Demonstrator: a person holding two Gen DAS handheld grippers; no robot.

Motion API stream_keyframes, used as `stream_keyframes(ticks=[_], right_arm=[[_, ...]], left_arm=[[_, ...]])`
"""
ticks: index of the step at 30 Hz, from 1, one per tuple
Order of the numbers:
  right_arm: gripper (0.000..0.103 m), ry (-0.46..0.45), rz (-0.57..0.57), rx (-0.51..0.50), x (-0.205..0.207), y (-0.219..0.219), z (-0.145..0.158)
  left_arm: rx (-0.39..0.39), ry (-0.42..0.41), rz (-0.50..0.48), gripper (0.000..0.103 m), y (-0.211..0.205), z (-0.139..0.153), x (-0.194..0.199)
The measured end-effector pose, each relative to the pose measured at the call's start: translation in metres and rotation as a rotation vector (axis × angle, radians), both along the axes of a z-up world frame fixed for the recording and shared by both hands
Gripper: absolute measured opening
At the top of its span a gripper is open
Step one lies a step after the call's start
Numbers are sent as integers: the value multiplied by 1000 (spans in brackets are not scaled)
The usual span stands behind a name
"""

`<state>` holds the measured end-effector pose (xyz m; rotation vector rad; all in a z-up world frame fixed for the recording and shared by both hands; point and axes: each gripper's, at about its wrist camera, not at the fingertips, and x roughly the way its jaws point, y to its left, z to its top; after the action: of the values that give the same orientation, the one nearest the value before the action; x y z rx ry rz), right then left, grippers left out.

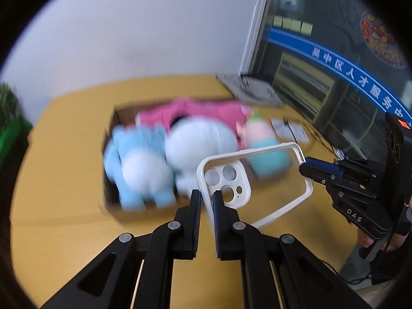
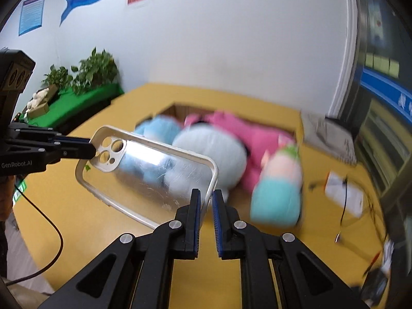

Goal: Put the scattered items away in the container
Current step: 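Carry the phone case with both grippers and lower it onto the pink bear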

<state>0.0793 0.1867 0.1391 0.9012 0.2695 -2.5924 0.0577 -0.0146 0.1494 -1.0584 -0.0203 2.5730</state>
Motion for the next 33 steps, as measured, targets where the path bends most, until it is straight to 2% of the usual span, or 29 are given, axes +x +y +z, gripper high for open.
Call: stream_keyframes(ticks=[7, 10, 13, 18, 24, 29, 33], right_arm=[[10, 44, -12, 9, -93, 5, 41], [10, 37, -27, 26, -143, -1, 51], [10, 8, -40, 33, -186, -3, 47], [8, -100, -82, 29, -257, -2, 12], [8, -206, -108, 82, -309, -3, -48], [8, -265, -117, 98, -324, -4, -78], [8, -288, -119, 88, -324, -3, -86]], left_arm=[[-24, 52, -21, 9, -1, 42, -99], [-19, 50, -14, 9, 4, 47, -136], [-11, 27, -2, 9, 10, 41, -175], [10, -87, 0, 9, 22, 3, -232], [28, -222, 22, 9, 22, -56, -271], [19, -279, 31, 9, 22, -86, -286], [32, -283, 36, 10, 19, -88, -286]])
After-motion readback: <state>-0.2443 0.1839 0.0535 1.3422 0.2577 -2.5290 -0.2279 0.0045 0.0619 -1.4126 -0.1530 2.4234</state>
